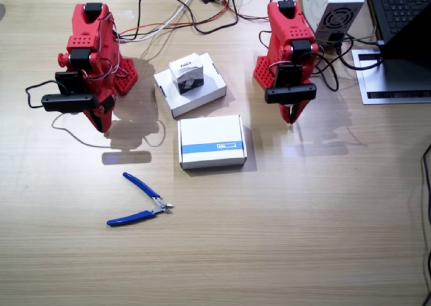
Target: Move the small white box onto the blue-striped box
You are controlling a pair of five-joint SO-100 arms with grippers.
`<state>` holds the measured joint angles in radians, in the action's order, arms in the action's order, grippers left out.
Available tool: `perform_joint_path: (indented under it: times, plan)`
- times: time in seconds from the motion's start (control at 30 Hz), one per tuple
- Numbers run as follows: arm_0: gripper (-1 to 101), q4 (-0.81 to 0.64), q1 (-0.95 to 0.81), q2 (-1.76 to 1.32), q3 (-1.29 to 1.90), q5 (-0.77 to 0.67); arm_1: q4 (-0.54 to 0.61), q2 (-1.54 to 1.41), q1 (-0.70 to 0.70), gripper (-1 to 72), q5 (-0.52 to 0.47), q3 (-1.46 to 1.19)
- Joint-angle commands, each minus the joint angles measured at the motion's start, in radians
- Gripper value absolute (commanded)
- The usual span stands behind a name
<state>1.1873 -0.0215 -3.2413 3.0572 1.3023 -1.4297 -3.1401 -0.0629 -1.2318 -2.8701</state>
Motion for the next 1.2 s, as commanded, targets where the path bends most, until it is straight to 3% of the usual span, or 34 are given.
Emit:
perform_joint_path:
  times: [0.0,0.43,0.47,0.5,0.57,0.63,0.87,1.03,1.17]
  plan:
    - [0,0.02,0.02,-0.032,-0.018,0.054,-0.031,-0.028,0.025,0.1,-0.017,0.018]
    - [0,0.029,0.041,-0.032,-0.018,0.089,-0.031,-0.028,0.025,0.1,-0.017,0.018]
    - [0,0.028,0.046,-0.032,-0.018,0.115,-0.031,-0.028,0.025,0.1,-0.017,0.018]
    - [0,0.017,0.046,-0.032,-0.018,0.278,-0.031,-0.028,0.025,0.1,-0.017,0.018]
    - [0,-0.038,0.034,-0.031,-0.026,0.273,-0.031,-0.028,0.025,0.1,-0.017,0.018]
    - [0,-0.04,-0.032,-0.032,-0.092,0.193,-0.031,-0.028,0.025,0.1,-0.017,0.018]
    - [0,0.005,-0.402,0.031,-0.592,-0.325,-0.031,-0.028,0.025,0.1,-0.017,0.018]
    - [0,0.192,-0.581,0.387,-0.971,-0.499,-0.031,-0.028,0.025,0.1,-0.017,0.018]
    - [0,0.345,-0.854,0.479,-1.095,-0.495,-0.031,-0.028,0.025,0.1,-0.017,0.018]
